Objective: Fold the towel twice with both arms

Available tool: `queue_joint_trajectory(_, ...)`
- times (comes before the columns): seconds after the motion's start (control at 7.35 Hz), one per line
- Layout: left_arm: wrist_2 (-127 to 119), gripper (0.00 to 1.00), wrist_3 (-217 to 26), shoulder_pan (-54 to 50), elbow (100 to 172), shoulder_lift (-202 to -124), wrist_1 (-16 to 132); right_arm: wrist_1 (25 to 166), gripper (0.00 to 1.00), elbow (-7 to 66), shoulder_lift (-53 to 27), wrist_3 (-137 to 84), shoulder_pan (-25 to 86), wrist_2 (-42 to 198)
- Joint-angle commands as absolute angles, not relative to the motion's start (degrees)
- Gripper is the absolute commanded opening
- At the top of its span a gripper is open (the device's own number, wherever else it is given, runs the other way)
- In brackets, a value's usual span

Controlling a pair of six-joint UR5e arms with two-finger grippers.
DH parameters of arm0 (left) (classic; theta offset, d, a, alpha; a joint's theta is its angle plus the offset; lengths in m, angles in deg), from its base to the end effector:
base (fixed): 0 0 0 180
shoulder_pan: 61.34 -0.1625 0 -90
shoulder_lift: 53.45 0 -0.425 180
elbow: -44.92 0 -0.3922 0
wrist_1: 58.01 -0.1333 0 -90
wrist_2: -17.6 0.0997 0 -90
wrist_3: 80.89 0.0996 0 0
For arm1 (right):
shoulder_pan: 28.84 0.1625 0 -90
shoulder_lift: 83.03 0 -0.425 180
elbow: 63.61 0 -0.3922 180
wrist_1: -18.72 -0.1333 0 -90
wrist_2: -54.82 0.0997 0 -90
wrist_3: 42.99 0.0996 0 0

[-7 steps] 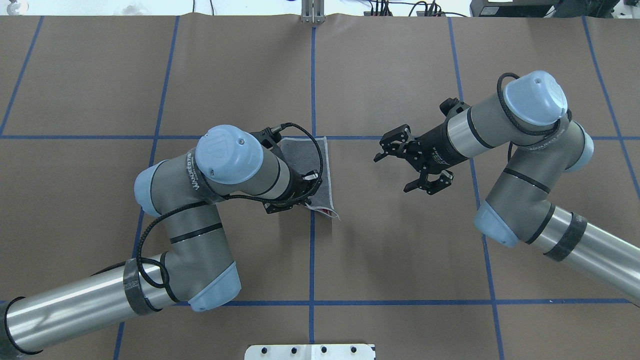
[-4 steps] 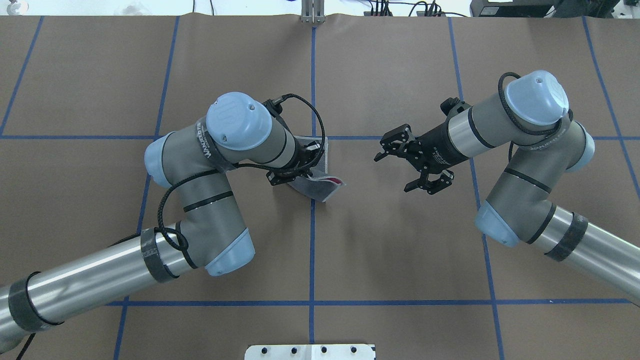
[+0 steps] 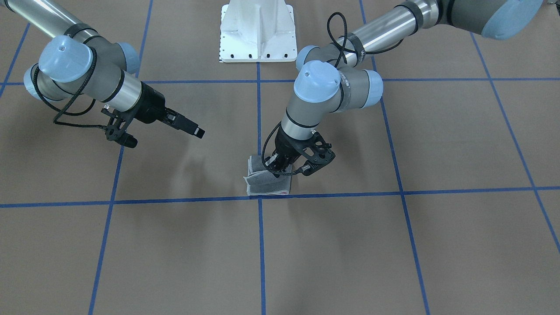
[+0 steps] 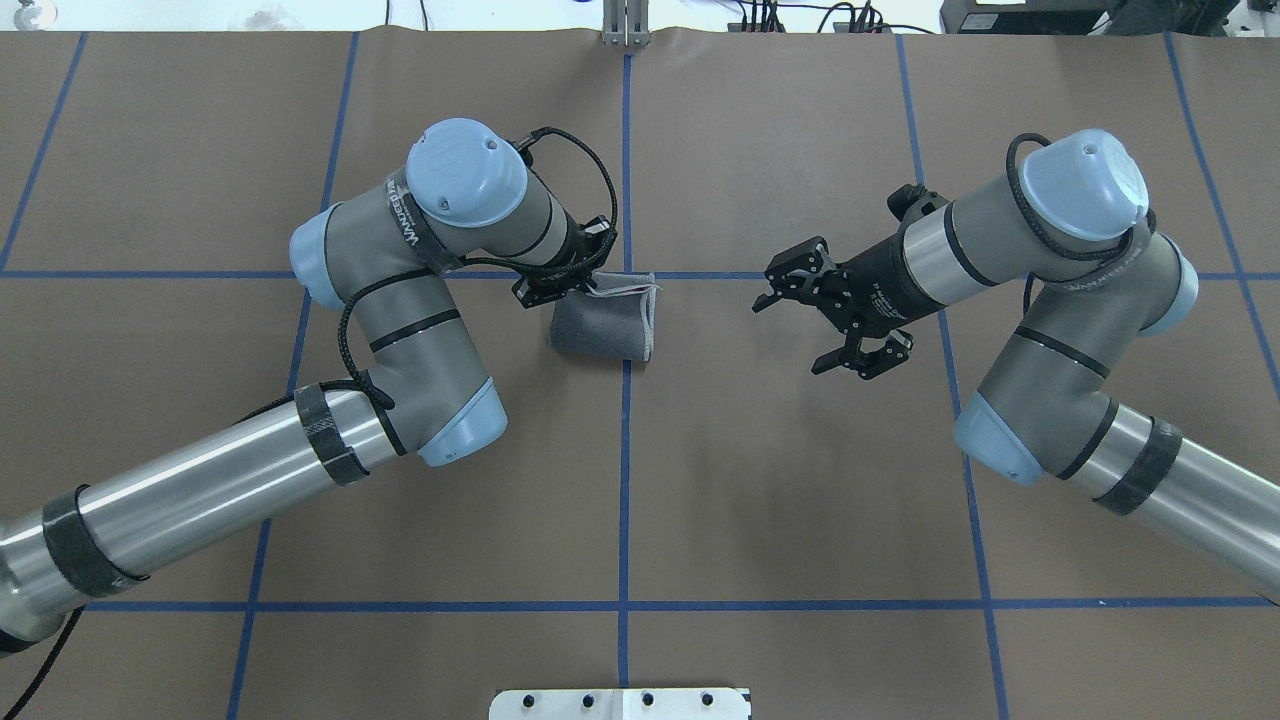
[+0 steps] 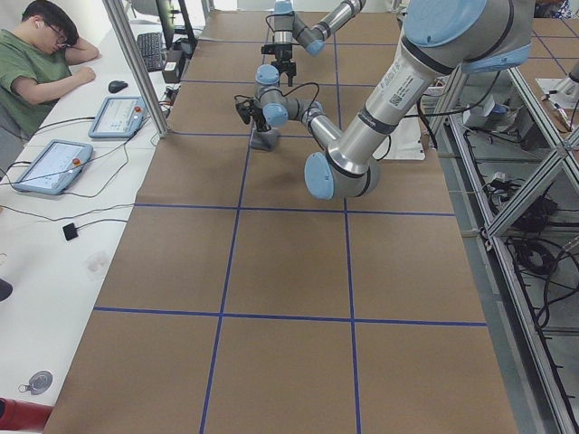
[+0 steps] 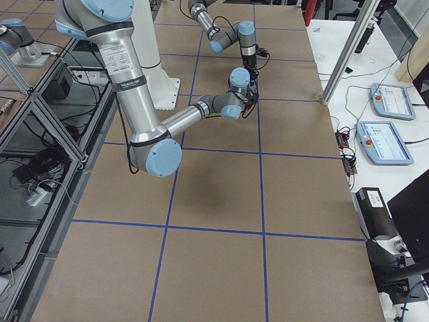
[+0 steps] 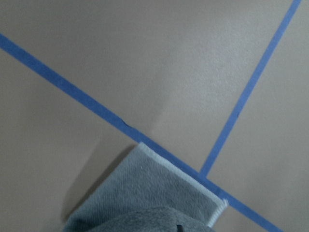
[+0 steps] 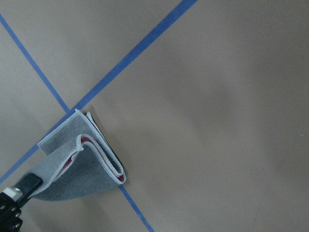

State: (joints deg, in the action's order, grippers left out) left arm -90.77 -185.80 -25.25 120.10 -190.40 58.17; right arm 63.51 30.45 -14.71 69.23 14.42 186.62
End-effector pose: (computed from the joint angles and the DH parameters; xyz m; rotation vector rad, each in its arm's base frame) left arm 0.5667 -0.5392 0.2089 -0.1039 1.0644 -0.6428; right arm -0.4006 -0.4688 0.3171 -0.4076 -1.2799 0.5182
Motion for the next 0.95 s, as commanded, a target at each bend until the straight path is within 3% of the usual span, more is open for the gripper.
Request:
queue_joint_trajectory(0.0,-90.68,0.00,-185.83,-25.13,118.66,-190.56,59.50,63.55,0.99,30.44,-14.74,69.16,14.66,186.66)
queue_joint_trajectory(0.82,-90.68,0.00,-187.76,-25.13,114.09,-192.58,63.63,63.55,0.99,30.44,-14.74,69.16,15.01,186.75)
